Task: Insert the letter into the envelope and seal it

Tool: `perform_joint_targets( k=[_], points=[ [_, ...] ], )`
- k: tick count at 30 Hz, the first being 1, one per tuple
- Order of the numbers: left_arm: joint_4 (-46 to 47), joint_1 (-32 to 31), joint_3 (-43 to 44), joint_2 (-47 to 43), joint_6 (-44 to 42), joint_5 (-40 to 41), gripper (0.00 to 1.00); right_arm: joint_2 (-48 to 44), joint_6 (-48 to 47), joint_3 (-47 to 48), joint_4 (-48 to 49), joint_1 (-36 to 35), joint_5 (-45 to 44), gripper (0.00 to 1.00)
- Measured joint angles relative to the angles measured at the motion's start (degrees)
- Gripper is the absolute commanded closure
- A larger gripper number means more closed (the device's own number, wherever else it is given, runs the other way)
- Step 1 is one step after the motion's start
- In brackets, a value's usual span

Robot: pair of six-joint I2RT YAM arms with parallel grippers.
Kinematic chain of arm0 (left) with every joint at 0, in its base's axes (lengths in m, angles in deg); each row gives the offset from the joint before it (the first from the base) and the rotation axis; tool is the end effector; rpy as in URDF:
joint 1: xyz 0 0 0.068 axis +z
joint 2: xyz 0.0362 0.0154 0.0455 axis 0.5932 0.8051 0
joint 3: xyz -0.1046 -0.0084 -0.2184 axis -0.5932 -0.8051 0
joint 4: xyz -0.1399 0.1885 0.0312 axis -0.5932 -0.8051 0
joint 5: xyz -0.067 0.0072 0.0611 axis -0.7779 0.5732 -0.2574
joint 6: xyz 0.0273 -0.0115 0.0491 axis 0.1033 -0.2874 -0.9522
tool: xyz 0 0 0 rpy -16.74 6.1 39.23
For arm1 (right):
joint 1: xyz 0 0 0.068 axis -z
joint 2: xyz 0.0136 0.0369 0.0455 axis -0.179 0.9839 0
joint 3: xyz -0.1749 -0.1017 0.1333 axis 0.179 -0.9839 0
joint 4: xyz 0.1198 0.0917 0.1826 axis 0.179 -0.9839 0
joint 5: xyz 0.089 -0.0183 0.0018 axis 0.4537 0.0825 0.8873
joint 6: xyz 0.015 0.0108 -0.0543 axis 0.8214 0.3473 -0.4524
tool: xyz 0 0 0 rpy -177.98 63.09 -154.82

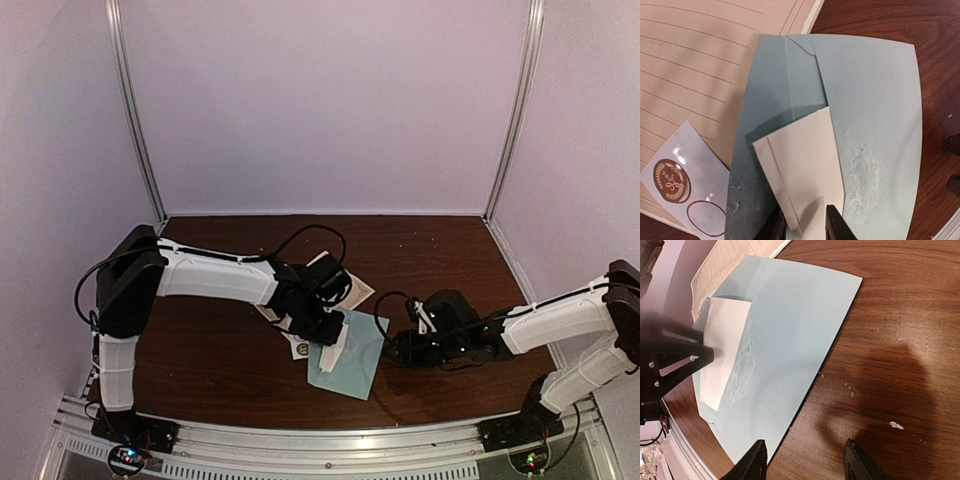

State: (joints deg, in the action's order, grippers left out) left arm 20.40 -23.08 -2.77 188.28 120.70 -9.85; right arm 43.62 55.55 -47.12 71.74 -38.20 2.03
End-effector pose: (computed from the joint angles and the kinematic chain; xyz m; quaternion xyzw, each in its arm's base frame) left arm 0.1987 -0.3371 0.1401 0.1409 0.9675 -0.1640 0.1314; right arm 0.1475 0.1809 0.1223 -0.0409 0.9226 0.3472 0.1631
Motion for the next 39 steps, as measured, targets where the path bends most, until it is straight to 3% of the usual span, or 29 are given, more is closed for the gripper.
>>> perform_joint_targets(
  k=[17,39],
  points=[
    [1.5,0.0,-1.4,1.4,-0.6,0.0,0.96,6.6,0.6,2.9,3.9,-0.1,0.5,0.6],
    [17.1,0.7,-6.6,1.5,-3.5,-11.1,0.95,9.6,1.2,4.6,6.3,-0.3,-0.5,0.62]
  ],
)
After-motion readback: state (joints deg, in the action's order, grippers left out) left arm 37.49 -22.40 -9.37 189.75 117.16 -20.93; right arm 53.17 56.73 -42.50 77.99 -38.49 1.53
